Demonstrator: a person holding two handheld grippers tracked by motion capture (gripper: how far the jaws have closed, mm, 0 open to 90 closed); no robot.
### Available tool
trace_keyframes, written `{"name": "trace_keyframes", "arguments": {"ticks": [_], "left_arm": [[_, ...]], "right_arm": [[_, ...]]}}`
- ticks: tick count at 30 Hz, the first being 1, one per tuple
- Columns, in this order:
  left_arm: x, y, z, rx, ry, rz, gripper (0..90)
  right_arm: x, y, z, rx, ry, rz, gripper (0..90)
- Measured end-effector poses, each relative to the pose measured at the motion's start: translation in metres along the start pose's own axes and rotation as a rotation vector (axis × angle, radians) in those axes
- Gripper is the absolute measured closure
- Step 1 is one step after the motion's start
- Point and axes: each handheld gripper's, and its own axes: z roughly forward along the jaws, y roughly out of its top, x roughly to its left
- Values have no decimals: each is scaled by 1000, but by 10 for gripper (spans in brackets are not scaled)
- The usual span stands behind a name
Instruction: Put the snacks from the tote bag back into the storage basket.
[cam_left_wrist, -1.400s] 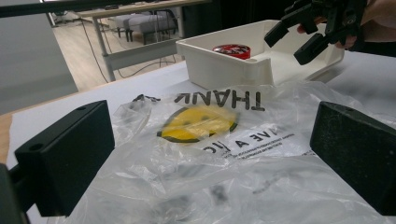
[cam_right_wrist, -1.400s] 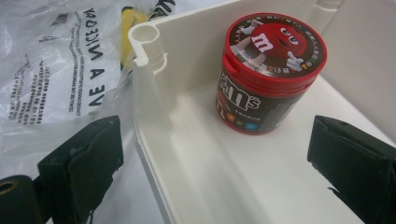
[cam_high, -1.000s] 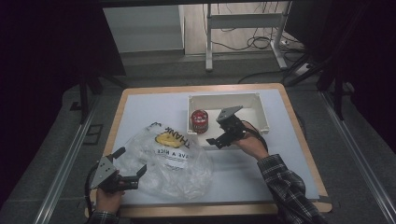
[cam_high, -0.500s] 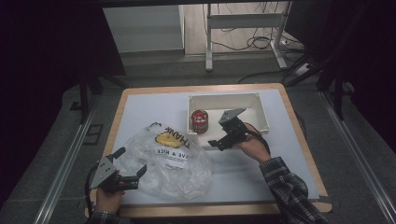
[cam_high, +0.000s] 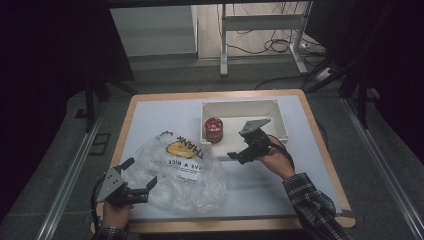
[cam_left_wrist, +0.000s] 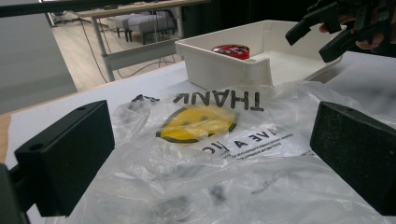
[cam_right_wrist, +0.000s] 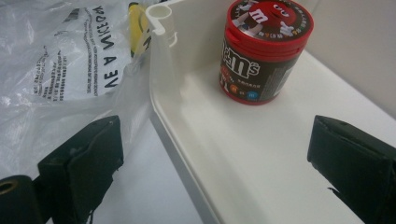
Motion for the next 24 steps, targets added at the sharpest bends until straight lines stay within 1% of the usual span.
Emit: {"name": "trace_keyframes", "arguments": {"ticks": [16, 24], "left_arm": [[-1, 0, 0, -2, 11, 7, 0], [-1, 0, 0, -3, 14, 10, 0]], "right_arm": [[2, -10, -11, -20, -16, 19, 26], [3, -15, -19, -43, -19, 36, 18]]}}
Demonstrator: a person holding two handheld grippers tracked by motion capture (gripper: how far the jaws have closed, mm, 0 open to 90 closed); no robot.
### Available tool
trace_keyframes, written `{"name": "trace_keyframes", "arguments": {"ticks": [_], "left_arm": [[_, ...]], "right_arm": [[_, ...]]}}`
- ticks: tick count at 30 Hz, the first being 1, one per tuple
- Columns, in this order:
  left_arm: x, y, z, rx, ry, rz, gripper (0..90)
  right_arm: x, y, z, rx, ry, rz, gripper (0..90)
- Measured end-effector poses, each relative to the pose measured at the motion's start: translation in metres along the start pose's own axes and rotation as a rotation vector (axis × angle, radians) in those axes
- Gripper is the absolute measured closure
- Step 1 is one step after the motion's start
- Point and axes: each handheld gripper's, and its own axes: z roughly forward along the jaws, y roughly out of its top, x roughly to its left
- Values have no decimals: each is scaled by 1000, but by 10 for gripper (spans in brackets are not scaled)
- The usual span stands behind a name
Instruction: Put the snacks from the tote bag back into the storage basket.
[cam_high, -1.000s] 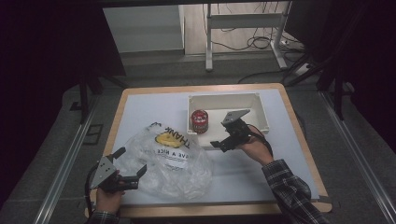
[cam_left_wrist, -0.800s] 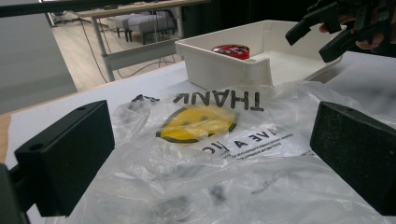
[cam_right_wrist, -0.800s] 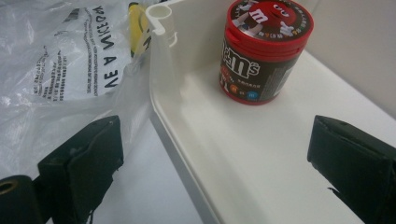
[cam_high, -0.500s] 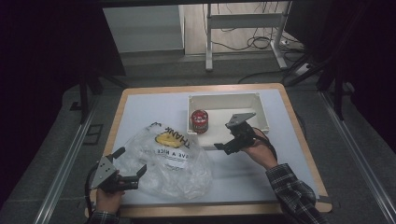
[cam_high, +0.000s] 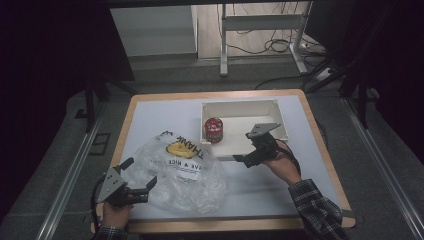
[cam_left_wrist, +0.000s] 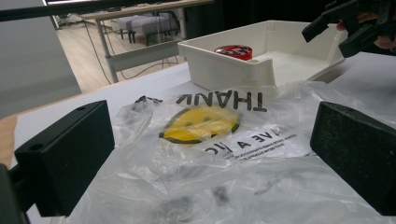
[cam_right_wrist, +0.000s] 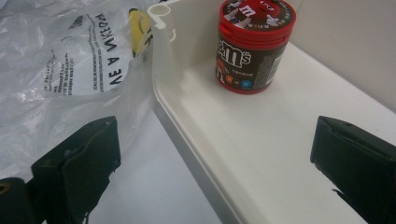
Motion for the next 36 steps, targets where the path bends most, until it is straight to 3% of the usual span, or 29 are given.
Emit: {"name": "trace_keyframes", "arguments": {"ticks": [36], "left_arm": [[-1, 0, 1, 13, 0, 5, 0]], "right_arm": [[5, -27, -35, -66, -43, 37, 13]]}}
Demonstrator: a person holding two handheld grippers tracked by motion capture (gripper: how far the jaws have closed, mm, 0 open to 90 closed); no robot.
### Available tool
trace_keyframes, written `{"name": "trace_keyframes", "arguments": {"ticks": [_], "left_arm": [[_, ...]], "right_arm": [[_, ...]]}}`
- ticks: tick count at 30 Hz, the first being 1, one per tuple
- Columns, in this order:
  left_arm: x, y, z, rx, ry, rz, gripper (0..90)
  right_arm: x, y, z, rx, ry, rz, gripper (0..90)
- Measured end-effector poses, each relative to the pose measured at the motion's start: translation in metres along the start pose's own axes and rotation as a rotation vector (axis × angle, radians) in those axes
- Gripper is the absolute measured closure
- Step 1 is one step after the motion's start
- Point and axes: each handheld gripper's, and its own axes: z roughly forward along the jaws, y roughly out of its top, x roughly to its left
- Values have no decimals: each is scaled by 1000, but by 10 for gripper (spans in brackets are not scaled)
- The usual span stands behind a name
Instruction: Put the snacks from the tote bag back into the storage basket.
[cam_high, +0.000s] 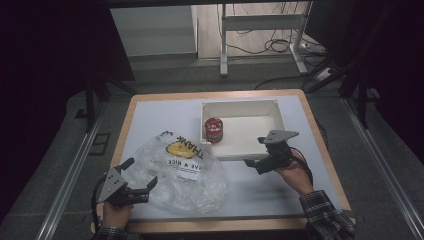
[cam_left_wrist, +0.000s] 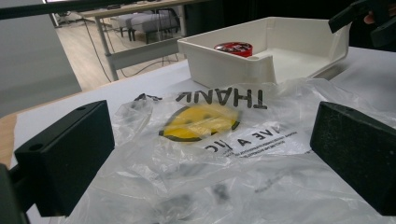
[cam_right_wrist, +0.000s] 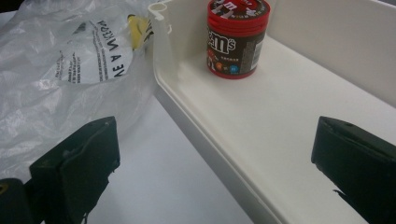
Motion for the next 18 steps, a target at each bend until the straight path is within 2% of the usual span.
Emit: {"name": "trace_keyframes", "arguments": {"ticks": [18], "left_arm": [[0, 0, 0, 4, 0, 3, 0]], "right_arm": [[5, -18, -17, 3, -33, 2, 13]]}}
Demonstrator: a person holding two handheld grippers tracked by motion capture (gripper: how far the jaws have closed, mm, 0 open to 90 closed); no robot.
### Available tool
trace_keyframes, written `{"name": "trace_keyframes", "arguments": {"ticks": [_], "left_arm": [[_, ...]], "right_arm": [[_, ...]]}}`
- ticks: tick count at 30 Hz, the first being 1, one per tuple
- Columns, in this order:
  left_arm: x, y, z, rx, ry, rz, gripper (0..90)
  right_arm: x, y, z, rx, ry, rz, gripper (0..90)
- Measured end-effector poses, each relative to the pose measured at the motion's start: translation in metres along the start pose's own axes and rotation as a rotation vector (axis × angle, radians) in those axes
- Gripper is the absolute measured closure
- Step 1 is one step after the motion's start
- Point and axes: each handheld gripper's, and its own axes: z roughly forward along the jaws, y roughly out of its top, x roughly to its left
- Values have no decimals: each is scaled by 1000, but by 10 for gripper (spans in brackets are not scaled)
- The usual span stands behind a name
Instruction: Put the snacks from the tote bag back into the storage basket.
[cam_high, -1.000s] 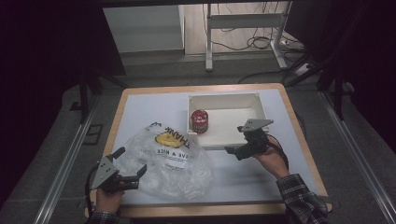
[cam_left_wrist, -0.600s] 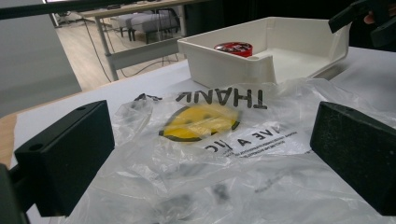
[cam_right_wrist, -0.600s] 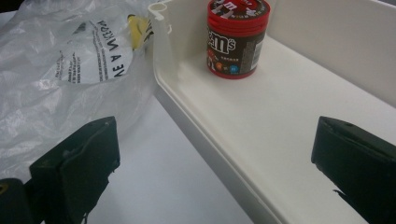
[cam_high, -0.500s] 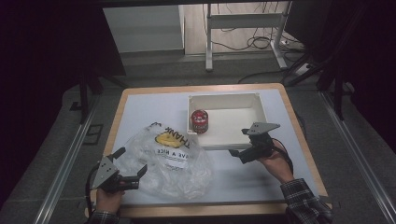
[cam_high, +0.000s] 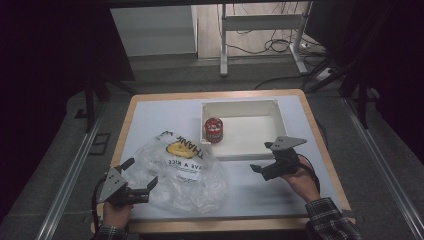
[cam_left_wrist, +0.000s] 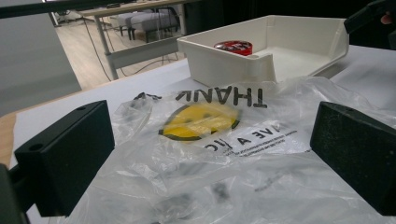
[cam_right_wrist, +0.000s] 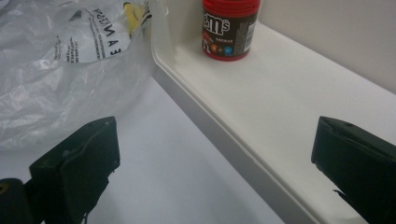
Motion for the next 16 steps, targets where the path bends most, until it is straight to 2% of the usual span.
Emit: {"name": "trace_keyframes", "arguments": {"ticks": [16], "left_arm": [[-1, 0, 1, 7, 0, 6, 0]], "right_arm": [[-2, -21, -11, 28, -29, 24, 13]]}}
